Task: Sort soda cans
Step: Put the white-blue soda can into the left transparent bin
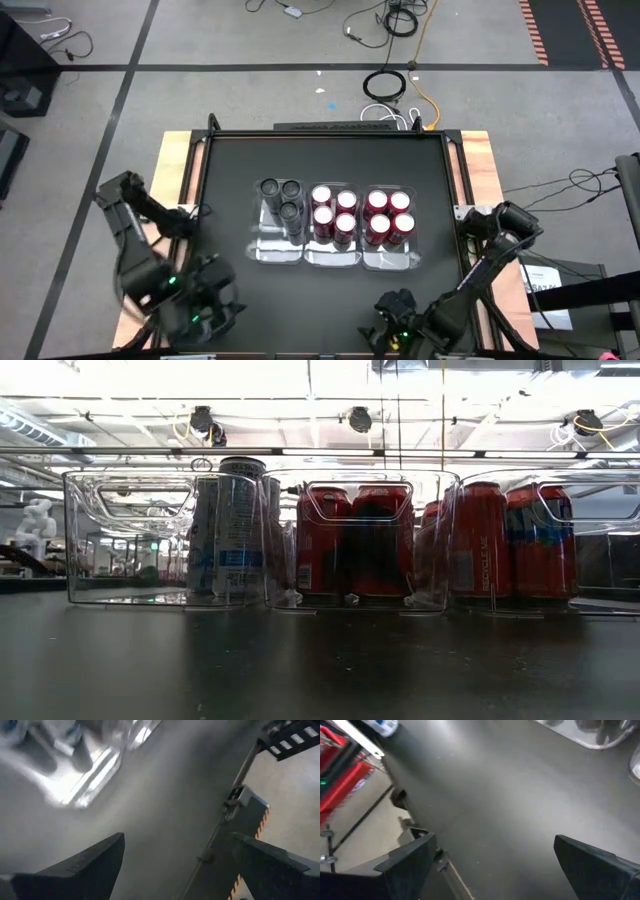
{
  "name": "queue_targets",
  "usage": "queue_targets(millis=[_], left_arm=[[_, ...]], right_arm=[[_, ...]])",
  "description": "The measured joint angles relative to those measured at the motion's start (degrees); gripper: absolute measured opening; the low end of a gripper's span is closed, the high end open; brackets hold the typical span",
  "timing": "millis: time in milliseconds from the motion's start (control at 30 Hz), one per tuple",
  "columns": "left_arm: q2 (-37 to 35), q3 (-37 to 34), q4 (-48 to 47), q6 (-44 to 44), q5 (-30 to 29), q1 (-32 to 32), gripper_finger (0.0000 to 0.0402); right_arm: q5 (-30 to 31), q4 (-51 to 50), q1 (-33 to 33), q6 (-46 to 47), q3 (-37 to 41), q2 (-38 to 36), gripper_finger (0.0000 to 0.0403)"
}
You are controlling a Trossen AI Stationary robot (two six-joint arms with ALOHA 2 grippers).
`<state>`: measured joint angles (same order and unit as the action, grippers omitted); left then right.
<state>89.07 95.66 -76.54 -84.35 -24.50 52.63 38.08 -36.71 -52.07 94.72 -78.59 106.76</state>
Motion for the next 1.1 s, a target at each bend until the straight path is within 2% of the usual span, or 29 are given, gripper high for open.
queue_targets(millis=[267, 433, 533, 767, 1033, 1100], left_arm=[[-0.2, -6.0, -1.3, -22.3, -2.7, 13.0, 0.0364], [-0.2, -8.2, -1.7, -33.5, 4.3, 18.4, 0.0364], [0.5, -8.3, 0.0, -33.6, 6.8, 20.0, 0.0364], [1.1, -8.3, 4.2, -30.5, 7.0, 20.3, 0.0364], [2.6, -8.3, 3.1, -28.3, 6.9, 20.3, 0.0364], [3.5, -8.3, 2.0, -25.5, 6.8, 20.3, 0.0364]], right_arm=[[-4.3, 0.9, 4.3, -1.1, 0.0, 1.0, 0.0396], [-5.2, 2.2, 5.8, -1.3, 0.0, 1.0, 0.0396], [-5.2, 2.3, 6.3, -1.3, 0.0, 1.0, 0.0396], [-5.2, 2.3, 6.3, -1.4, 0.0, 1.0, 0.0396], [-5.2, 2.3, 6.4, -1.4, 0.0, 1.0, 0.0396], [-5.2, 2.5, 6.4, -1.4, 0.0, 1.0, 0.0396]])
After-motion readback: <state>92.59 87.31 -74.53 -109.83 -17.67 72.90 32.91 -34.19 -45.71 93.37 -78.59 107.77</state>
